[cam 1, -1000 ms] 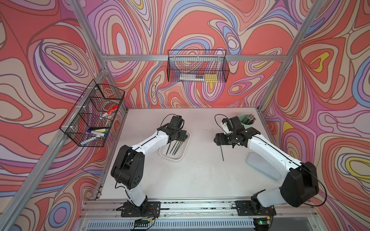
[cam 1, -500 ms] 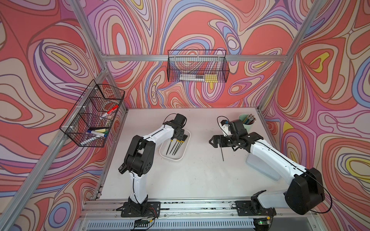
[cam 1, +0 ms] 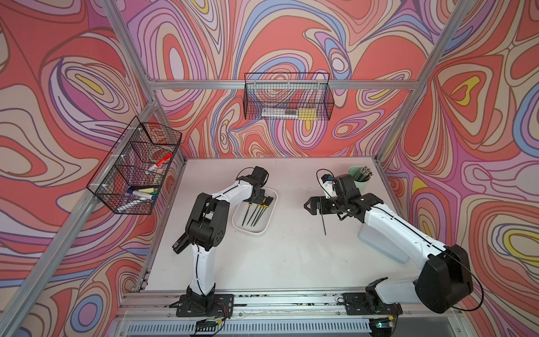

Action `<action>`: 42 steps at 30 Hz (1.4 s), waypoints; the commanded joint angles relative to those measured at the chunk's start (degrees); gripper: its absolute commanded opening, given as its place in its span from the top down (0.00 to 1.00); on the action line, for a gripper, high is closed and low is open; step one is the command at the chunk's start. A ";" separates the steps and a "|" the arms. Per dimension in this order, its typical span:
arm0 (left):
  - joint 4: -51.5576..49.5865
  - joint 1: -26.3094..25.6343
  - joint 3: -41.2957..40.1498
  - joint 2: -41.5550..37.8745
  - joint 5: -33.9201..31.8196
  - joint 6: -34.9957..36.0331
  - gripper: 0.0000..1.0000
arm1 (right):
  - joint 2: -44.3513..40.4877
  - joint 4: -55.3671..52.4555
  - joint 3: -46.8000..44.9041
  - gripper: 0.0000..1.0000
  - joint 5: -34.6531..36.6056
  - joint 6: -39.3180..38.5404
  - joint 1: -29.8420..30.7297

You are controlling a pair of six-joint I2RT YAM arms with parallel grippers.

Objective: Take the file tool out of the storage box
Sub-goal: Pick up the file tool from the storage box.

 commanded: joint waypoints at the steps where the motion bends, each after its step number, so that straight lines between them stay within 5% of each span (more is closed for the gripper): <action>1: -0.92 0.77 1.55 1.66 0.47 0.20 0.59 | -0.25 0.57 -0.98 0.02 -0.17 0.09 -0.20; 14: -1.84 1.37 4.34 5.41 1.22 0.57 0.66 | -0.72 0.89 -2.67 0.02 0.14 0.24 -0.19; 26: -1.01 2.05 3.46 4.37 4.32 0.44 0.86 | -1.53 0.34 -2.92 0.02 -0.36 0.01 -0.18; 36: 11.60 2.09 -8.28 -9.87 10.57 -4.09 0.89 | -3.52 6.33 -5.67 0.02 -11.61 0.89 -0.09; 42: 18.95 2.09 -14.63 -18.82 15.20 -10.15 0.89 | -3.78 11.93 -6.78 0.13 -15.49 4.36 1.36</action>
